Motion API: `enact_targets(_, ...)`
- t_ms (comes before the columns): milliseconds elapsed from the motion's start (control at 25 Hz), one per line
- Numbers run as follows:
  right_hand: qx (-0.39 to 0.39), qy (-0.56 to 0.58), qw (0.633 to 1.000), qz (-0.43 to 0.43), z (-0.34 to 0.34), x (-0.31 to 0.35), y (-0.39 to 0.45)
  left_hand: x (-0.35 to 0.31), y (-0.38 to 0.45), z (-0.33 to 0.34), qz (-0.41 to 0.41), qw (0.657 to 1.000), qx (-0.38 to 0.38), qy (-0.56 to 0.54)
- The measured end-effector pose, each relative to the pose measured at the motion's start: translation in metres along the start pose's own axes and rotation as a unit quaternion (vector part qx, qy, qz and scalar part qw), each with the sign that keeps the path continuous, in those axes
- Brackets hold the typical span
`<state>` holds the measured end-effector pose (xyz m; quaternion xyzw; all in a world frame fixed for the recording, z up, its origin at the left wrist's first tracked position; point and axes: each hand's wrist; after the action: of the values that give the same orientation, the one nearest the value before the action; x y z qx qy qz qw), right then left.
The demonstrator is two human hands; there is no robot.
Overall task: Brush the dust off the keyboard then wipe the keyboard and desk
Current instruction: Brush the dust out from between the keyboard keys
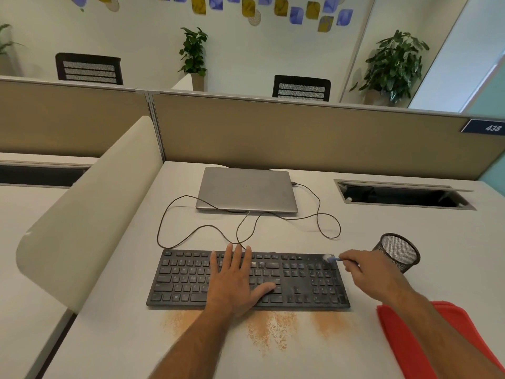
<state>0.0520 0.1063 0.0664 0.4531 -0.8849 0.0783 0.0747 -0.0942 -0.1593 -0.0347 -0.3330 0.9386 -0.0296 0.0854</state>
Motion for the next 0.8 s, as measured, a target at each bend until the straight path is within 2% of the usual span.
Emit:
enact_targets(200,0.054,-0.099,0.993,-0.017,-0.004,0.001,0.000,0.000,0.000,0.000,-0.003,1.000,-0.003,0.001)
enact_targets(400,-0.010,0.021,1.000,-0.001,-0.007,-0.003,-0.002,0.000,0.000,0.000,-0.002,1.000,-0.002,0.003)
enact_targets(600,0.055,-0.079,0.995,0.003,-0.007,-0.008,-0.006,0.000,0.000,0.000,-0.004,1.000,0.005,0.006)
enact_targets(720,0.029,-0.032,0.999,0.018,-0.007,-0.015,-0.009,0.000,-0.001,0.000,-0.003,1.000,0.005,0.008)
enact_targets(800,0.039,-0.041,0.998,0.014,-0.005,-0.017,-0.017,0.000,0.000,0.001,-0.004,1.000,0.005,0.008)
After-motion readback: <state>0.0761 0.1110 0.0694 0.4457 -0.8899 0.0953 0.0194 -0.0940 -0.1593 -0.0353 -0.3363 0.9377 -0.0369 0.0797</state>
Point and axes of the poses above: each hand's wrist, its own y-axis towards the middle knuckle, its own z-axis out of the palm, x = y × z, and after that the axes turned 12 degrees about z, right-handed
